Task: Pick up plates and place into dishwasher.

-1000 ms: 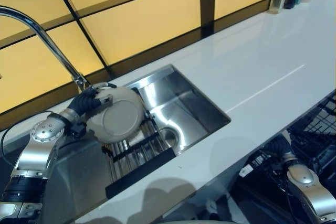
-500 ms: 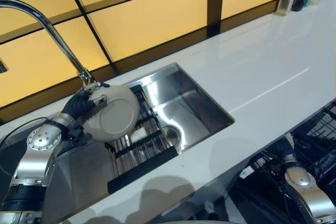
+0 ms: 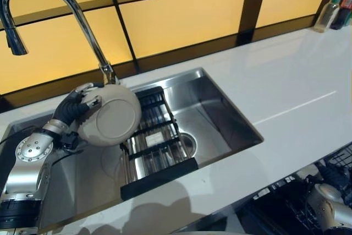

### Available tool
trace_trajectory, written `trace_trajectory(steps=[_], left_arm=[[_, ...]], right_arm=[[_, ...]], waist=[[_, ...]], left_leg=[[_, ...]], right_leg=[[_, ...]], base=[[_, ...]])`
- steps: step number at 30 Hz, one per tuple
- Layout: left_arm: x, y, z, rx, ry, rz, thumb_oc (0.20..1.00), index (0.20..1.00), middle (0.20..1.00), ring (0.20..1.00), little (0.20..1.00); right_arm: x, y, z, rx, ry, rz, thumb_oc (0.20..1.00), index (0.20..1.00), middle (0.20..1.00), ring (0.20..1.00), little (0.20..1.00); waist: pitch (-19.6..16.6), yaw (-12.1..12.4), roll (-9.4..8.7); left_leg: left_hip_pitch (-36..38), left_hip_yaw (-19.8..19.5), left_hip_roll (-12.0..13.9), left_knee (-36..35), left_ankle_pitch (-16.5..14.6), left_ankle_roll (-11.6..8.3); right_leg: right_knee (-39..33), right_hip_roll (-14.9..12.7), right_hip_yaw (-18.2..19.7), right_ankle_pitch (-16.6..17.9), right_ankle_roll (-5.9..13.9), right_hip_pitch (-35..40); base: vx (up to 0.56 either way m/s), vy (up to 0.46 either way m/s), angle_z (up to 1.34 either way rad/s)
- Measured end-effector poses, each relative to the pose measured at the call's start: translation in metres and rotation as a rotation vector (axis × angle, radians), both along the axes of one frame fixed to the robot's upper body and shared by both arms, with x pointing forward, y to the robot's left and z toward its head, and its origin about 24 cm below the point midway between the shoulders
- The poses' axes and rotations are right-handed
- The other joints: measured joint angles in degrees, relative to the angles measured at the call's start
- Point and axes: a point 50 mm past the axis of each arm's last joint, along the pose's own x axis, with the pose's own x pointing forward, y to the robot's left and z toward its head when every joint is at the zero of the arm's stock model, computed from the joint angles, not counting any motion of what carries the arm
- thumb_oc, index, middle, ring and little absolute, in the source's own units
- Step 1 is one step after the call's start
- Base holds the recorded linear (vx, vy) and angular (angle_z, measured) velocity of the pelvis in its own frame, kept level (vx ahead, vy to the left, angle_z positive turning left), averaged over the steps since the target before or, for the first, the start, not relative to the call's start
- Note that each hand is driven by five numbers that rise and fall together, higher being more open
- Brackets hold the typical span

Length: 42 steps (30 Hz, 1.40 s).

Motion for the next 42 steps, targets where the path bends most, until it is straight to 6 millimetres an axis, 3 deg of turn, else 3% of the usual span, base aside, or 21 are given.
trace_trajectory(steps=[7,11,14,16,20,23,26,33,37,42], left_arm=[[0.002,-0.003,0.006,-0.017,-0.014,-0.034,0.200,0.200,0.200,0.200,0.200],[0.005,-0.007,0.008,-0.029,-0.009,-0.050,0.200,0.200,0.200,0.200,0.200],[0.005,-0.008,0.012,-0.044,-0.008,-0.059,0.200,0.200,0.200,0.200,0.200],[0.007,-0.007,0.017,-0.033,-0.005,-0.060,0.200,0.200,0.200,0.200,0.200],[0.012,-0.013,0.021,-0.065,-0.008,-0.093,0.200,0.200,0.200,0.200,0.200],[0.016,-0.021,0.018,-0.093,0.014,-0.130,0.200,0.200,0.200,0.200,0.200],[0.019,-0.025,0.018,-0.109,0.017,-0.155,0.200,0.200,0.200,0.200,0.200],[0.028,-0.045,0.028,-0.188,-0.012,-0.282,0.200,0.200,0.200,0.200,0.200],[0.035,-0.069,0.024,-0.215,-0.002,-0.396,0.200,0.200,0.200,0.200,0.200],[0.039,-0.094,0.023,-0.296,-0.029,-0.508,0.200,0.200,0.200,0.200,0.200]], right_arm=[[-0.026,-0.018,-0.001,-0.014,0.038,-0.227,1.000,1.000,1.000,1.000,1.000],[-0.033,-0.032,0.014,-0.094,0.044,-0.345,1.000,1.000,1.000,1.000,1.000],[-0.032,-0.047,0.047,-0.224,-0.016,-0.459,1.000,1.000,1.000,1.000,1.000],[-0.024,-0.056,0.083,-0.353,-0.108,-0.504,1.000,1.000,1.000,1.000,1.000],[0.002,-0.048,0.154,-0.600,-0.335,-0.427,1.000,1.000,1.000,1.000,1.000],[0.030,-0.030,0.188,-0.677,-0.497,-0.246,1.000,1.000,1.000,1.000,1.000],[0.059,0.002,0.213,-0.720,-0.664,0.055,1.000,1.000,1.000,1.000,1.000],[0.099,0.083,0.265,-0.830,-0.918,0.752,1.000,1.000,1.000,1.000,1.000],[0.115,0.123,0.268,-0.819,-0.902,1.086,1.000,1.000,1.000,1.000,1.000],[0.130,0.164,0.240,-0.686,-0.757,1.443,1.000,1.000,1.000,1.000,1.000]], waist=[[-0.03,-0.56,0.00],[0.00,-0.71,-0.05],[0.04,-0.68,-0.10],[0.04,-0.64,-0.07],[-0.02,-0.53,0.08],[0.02,-0.48,0.20],[0.13,-0.38,0.37],[0.21,1.28,0.32],[0.29,2.54,0.12],[0.12,4.03,-1.02]], left_leg=[[0.65,0.48,0.06,-0.11,-0.07,-0.04],[0.65,0.70,0.05,-0.11,-0.07,-0.02],[0.69,1.49,0.11,-0.11,-0.07,-0.02],[0.75,1.61,0.12,-0.11,-0.07,-0.02],[0.84,1.73,0.04,-0.10,-0.05,0.01],[0.88,1.80,0.02,-0.09,-0.03,0.03],[0.85,1.78,0.04,-0.09,-0.03,0.03],[0.68,1.08,-0.07,-0.07,-0.01,0.00],[0.67,-0.07,-0.39,0.06,0.06,0.05],[0.21,-1.13,-0.61,0.32,0.07,0.06]], right_leg=[[0.03,0.05,0.41,-0.19,-0.07,0.47],[0.03,0.05,0.57,-0.15,-0.08,0.39],[0.03,0.08,0.76,-0.11,-0.11,0.35],[0.03,0.11,0.94,-0.04,-0.10,0.37],[0.03,0.12,1.10,0.07,-0.11,0.42],[0.02,0.14,1.18,0.15,-0.15,0.42],[0.01,0.19,1.17,0.15,-0.16,0.39],[-0.01,0.15,0.36,0.14,-0.15,0.62],[-0.02,0.06,-0.75,0.03,-0.25,1.08],[-0.01,-0.12,-1.97,-0.18,-0.23,1.19]], base=[[0.00,-0.002,-0.02],[0.00,0.000,0.00],[0.00,0.001,-0.02],[0.00,0.016,-0.05],[0.00,0.032,-0.01],[-0.01,0.038,-0.01],[0.00,0.000,0.00],[-0.01,0.006,0.04],[-0.02,0.014,0.15],[-0.02,0.016,0.12]])
